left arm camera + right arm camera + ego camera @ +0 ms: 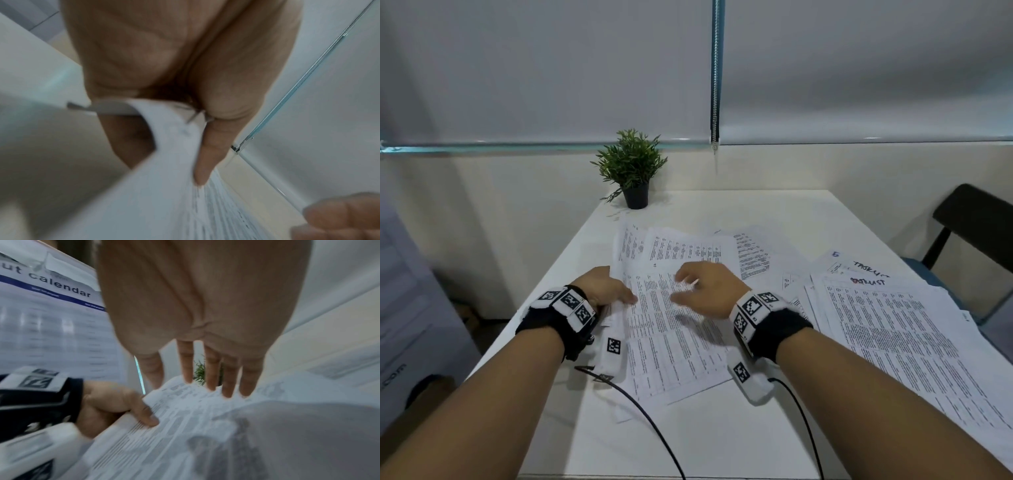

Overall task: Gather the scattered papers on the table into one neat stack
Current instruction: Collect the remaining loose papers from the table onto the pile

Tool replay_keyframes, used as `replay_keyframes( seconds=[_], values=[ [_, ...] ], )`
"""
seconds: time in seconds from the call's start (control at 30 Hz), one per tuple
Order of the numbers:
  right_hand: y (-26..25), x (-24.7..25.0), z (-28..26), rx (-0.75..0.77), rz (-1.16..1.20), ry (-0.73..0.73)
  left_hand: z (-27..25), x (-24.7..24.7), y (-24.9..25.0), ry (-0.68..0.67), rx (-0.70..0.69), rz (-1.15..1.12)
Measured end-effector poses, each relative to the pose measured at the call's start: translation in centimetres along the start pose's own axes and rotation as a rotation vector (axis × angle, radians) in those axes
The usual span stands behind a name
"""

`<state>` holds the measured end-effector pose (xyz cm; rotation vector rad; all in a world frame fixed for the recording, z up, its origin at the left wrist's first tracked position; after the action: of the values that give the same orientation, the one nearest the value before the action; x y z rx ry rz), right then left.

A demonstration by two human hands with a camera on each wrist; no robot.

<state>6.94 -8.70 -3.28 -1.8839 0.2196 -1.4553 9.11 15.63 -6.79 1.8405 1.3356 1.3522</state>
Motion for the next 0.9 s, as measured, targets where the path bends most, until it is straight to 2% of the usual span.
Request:
replay_keyframes(
  seconds=[0.07,0.13,0.3,0.4,0.5,0.6,0.7,0.77,0.9],
  values=[
    [1.0,1.3,0.3,-0.132,-0.041,0.119,-1.2,0.8,0.2,0.089,-0.024,0.006],
    [2.5,2.7,0.8,-0.283,-0.071,0.165,-1.9,1.9,0.1,0.146,-0.087,-0.02],
    [5.7,4.5,1.6,-0.569,0.206,0.327,-2.2,5.9,-2.1,0.25,-0.124,-0.228],
    [6.4,3.5,3.2,-0.612,0.61,0.342,-1.6,8.0,-4.2,0.234,-0.119,-0.331],
    [5.6,2.6,2.9,-0.633,0.932,0.275,-1.4,8.4,-5.0,0.184,-0.155,-0.445],
    [5.1,1.9,2.2,-0.61,0.968,0.207,-2.1,8.2,-4.6,0.207,-0.178,-0.527],
    [4.9,0.1,3.8,-0.624,0.885,0.156,-2.3,8.1,-4.6,0.214,-0.181,-0.578],
    [5.2,-0.3,4.7,-0.652,0.894,0.197,-2.4,8.0,-4.8,0.196,-0.181,-0.594],
    [3.2,0.6,3.1,-0.634,1.036,0.324,-2.9,7.1,-4.9,0.15,-0.164,-0.61]
  ],
)
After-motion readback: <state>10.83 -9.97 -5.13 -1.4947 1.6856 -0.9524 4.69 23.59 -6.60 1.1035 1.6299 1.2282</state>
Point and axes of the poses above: each hand's wrist, its own z-axis towards the middle knuckle, its own x-axis out of the back of the hand, y = z × x, the point moved 1 cm from there along z, towards the middle knuckle
